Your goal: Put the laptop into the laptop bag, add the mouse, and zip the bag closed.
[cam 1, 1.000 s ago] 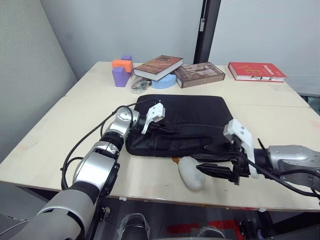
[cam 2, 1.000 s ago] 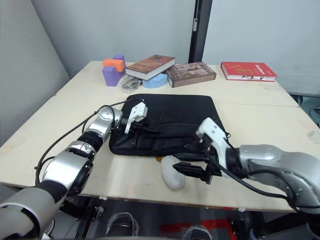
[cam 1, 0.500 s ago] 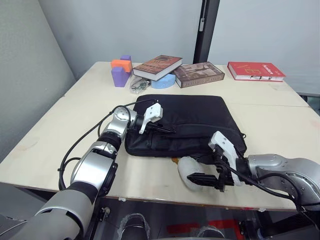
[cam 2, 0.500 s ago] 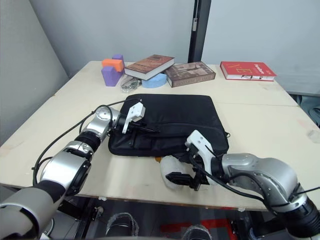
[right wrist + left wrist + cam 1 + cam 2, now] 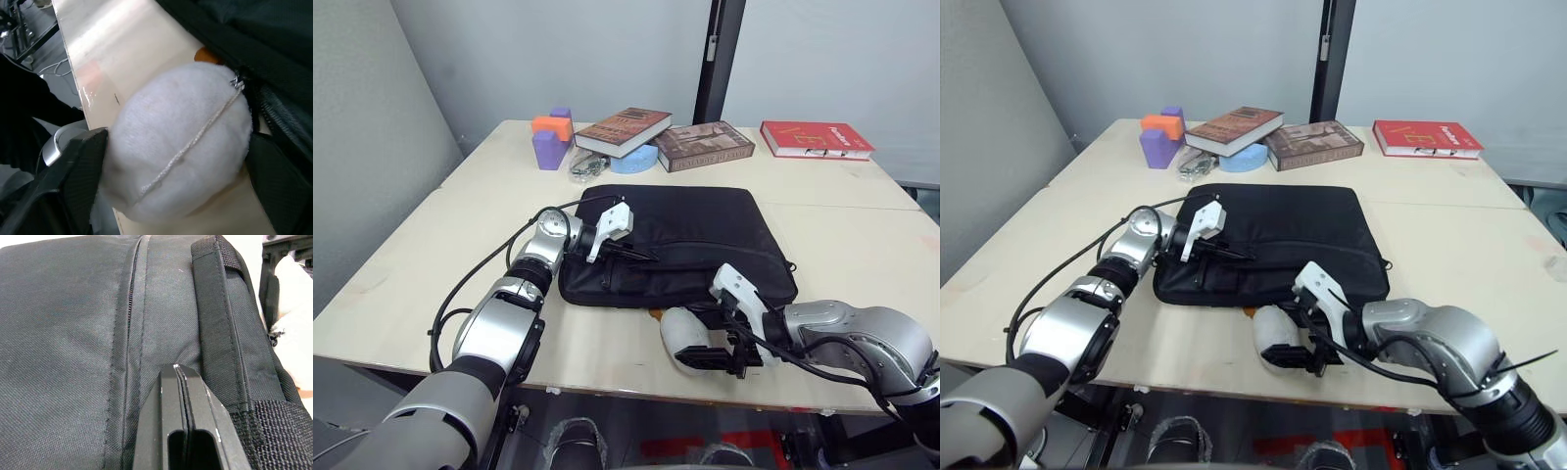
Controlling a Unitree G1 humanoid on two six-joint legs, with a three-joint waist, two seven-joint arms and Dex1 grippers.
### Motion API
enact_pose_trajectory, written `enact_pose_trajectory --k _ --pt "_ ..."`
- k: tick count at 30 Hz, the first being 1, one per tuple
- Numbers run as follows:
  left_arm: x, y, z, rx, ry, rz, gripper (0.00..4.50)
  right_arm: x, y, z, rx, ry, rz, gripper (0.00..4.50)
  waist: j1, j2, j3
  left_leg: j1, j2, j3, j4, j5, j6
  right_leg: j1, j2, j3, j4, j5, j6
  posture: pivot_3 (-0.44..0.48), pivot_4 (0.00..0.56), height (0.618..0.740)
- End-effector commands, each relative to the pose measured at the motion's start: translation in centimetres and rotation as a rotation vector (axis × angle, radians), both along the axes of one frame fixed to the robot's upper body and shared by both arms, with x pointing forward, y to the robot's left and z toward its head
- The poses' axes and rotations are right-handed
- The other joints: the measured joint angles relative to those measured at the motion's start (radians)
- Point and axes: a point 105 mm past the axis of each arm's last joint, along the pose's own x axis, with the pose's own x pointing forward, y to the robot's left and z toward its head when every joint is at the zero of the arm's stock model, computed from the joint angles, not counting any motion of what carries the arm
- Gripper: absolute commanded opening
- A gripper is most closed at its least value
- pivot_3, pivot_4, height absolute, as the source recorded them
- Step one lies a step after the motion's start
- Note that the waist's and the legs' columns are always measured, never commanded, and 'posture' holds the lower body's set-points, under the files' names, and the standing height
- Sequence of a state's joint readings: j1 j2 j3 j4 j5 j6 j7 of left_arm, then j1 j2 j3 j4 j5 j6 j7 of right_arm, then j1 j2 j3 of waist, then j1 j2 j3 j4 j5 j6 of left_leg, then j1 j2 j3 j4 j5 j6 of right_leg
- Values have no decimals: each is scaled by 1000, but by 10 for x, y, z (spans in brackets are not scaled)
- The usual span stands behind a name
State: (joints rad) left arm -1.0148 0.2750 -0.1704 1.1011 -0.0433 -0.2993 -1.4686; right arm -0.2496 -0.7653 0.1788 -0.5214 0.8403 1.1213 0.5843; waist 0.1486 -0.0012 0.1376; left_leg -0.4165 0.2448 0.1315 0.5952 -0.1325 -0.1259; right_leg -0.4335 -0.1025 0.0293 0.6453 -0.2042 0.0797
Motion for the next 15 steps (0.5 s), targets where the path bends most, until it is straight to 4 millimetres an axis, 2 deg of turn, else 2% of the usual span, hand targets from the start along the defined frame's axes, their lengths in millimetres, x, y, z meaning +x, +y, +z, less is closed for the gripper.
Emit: enact_pose_trajectory --k 1,3,9,15 --pt "-1 -2 -7 51 -13 -7 0 2 4 6 23 -30 22 2731 0 0 0 0 0 0 0 0 0 0 0 0 0 0 0 0 150 725" --pt "0 -1 -8 57 -15 3 0 0 5 6 26 -30 31 1965 0 0 0 0 0 0 0 0 0 0 0 0 0 0 0 0 150 725" --pt "2 0 -10 72 -22 11 0 -1 5 5 31 -29 26 66 0 0 0 1 0 0 0 0 0 0 0 0 0 0 0 0 150 725" --pt "1 5 -16 126 -47 4 0 -10 -5 11 34 -37 7 28 2 0 0 1 0 0 -1 0 0 1 0 0 0 0 0 0 150 725"
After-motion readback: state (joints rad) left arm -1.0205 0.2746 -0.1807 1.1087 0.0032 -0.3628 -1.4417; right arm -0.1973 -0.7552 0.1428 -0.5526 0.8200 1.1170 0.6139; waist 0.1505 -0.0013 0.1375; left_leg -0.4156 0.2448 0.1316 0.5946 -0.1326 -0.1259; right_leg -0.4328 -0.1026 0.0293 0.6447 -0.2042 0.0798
